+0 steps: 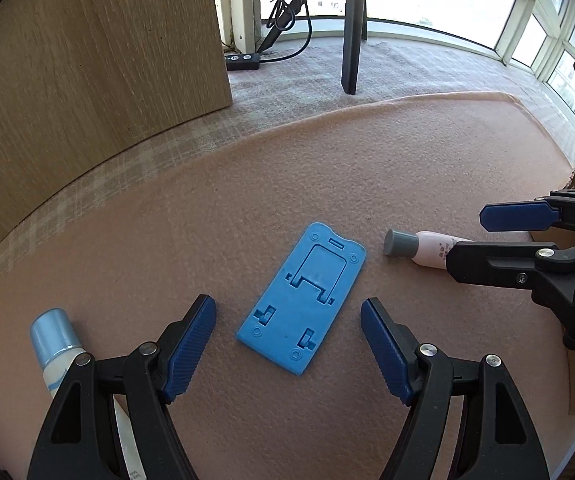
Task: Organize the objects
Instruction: 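Grasp the blue phone stand with the left gripper while the right gripper grasps the lotion bottle, then carry the phone stand and lotion bottle into the box and open both grippers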
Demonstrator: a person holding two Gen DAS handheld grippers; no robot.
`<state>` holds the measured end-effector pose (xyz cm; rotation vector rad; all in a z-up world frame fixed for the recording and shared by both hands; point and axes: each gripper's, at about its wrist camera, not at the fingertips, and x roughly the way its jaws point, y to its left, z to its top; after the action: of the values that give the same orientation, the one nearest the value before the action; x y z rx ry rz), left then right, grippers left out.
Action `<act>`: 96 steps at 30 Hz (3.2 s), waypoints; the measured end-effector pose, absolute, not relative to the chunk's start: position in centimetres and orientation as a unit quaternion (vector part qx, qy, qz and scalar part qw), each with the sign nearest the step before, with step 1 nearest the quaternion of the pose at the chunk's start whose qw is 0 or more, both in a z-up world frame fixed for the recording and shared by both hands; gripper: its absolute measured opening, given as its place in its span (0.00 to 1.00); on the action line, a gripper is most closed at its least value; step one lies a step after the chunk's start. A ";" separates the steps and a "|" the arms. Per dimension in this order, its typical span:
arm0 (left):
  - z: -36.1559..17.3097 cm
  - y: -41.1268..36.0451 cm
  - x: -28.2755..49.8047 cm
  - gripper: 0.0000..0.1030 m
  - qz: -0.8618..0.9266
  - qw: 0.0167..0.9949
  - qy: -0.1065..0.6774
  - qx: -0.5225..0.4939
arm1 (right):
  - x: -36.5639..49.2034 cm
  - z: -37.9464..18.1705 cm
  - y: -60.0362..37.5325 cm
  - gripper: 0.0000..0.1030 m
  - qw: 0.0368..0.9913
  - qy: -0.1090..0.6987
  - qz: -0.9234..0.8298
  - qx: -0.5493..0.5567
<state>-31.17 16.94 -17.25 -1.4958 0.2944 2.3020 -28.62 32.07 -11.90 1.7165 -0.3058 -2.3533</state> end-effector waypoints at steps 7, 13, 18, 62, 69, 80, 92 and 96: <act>-17.1 16.7 -31.6 0.66 0.821 0.185 0.104 -0.530 | -29.1 -13.0 31.5 0.54 0.100 -0.087 -0.795 0.592; -16.8 16.8 -31.1 0.51 0.821 0.189 0.111 -0.528 | -28.9 -13.2 31.1 0.37 0.094 -0.070 -0.797 0.593; -16.6 16.7 -30.4 0.44 0.822 0.185 0.106 -0.528 | -28.3 -13.3 30.6 0.19 0.092 -0.060 -0.795 0.596; -15.2 13.9 -6.4 0.38 0.825 0.169 0.043 -0.537 | -6.0 -13.1 29.2 0.17 0.095 -0.050 -0.822 0.560; -15.3 14.9 -6.1 0.56 0.822 0.178 0.061 -0.537 | -4.5 -12.9 29.2 0.17 0.093 -0.041 -0.822 0.561; -15.1 14.5 -7.1 0.38 0.827 0.159 0.050 -0.537 | -4.1 -12.1 29.9 0.17 0.084 -0.047 -0.828 0.552; -11.9 15.2 -7.7 0.38 0.835 0.172 0.041 -0.521 | -3.6 -7.9 31.6 0.17 0.077 -0.060 -0.853 0.512; -9.9 17.2 -9.1 0.38 0.843 0.191 0.048 -0.501 | -3.0 -5.7 33.1 0.17 0.065 -0.063 -0.867 0.490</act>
<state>-9.08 17.19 -9.95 -1.4079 0.1335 2.3668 -2.99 33.11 -5.69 1.4781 -0.1893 -2.6161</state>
